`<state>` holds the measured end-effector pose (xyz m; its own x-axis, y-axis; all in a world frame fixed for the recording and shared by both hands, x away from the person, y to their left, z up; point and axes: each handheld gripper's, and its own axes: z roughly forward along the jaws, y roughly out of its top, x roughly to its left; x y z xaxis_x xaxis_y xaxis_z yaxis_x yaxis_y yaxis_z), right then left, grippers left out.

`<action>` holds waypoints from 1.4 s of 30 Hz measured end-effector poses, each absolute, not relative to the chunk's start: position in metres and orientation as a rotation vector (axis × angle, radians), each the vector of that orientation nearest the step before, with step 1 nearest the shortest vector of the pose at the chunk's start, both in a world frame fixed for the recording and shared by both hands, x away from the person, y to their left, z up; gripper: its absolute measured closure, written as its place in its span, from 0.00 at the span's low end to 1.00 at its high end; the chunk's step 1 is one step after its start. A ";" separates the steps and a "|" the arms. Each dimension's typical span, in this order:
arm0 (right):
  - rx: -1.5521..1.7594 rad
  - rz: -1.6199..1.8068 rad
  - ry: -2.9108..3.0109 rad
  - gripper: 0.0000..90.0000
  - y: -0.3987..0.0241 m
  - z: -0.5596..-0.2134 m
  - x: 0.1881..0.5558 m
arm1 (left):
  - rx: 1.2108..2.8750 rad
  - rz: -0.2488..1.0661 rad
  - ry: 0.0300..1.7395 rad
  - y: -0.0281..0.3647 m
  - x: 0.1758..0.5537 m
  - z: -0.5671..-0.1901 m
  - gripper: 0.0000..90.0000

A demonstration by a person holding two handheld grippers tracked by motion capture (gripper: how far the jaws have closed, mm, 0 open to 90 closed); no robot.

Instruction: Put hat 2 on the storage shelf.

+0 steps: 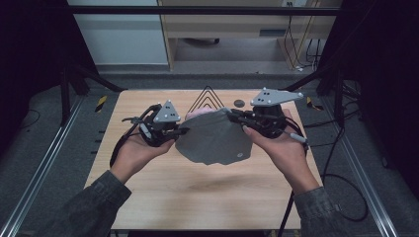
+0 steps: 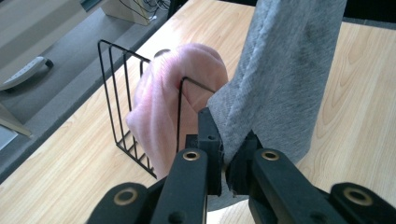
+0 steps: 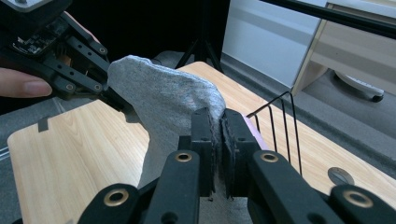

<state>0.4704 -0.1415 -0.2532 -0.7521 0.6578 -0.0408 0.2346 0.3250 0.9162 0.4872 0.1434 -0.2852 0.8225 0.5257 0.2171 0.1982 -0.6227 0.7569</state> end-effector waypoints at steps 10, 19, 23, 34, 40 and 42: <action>0.802 1.417 2.172 0.94 -0.144 -0.249 0.470 | 2.233 0.559 0.513 0.143 0.485 -0.278 0.96; 0.809 1.421 2.157 0.94 -0.146 -0.242 0.473 | 2.227 0.569 0.509 0.141 0.487 -0.269 0.96; 0.811 1.431 2.141 0.94 -0.149 -0.233 0.475 | 2.219 0.578 0.502 0.139 0.488 -0.259 0.96; 0.829 1.453 2.097 0.94 -0.156 -0.219 0.485 | 2.194 0.598 0.501 0.134 0.499 -0.235 0.97; 0.842 1.472 2.061 0.94 -0.160 -0.217 0.485 | 2.177 0.620 0.496 0.130 0.498 -0.229 0.97; 0.842 1.460 2.056 0.94 -0.159 -0.218 0.485 | 2.180 0.623 0.500 0.128 0.498 -0.230 0.97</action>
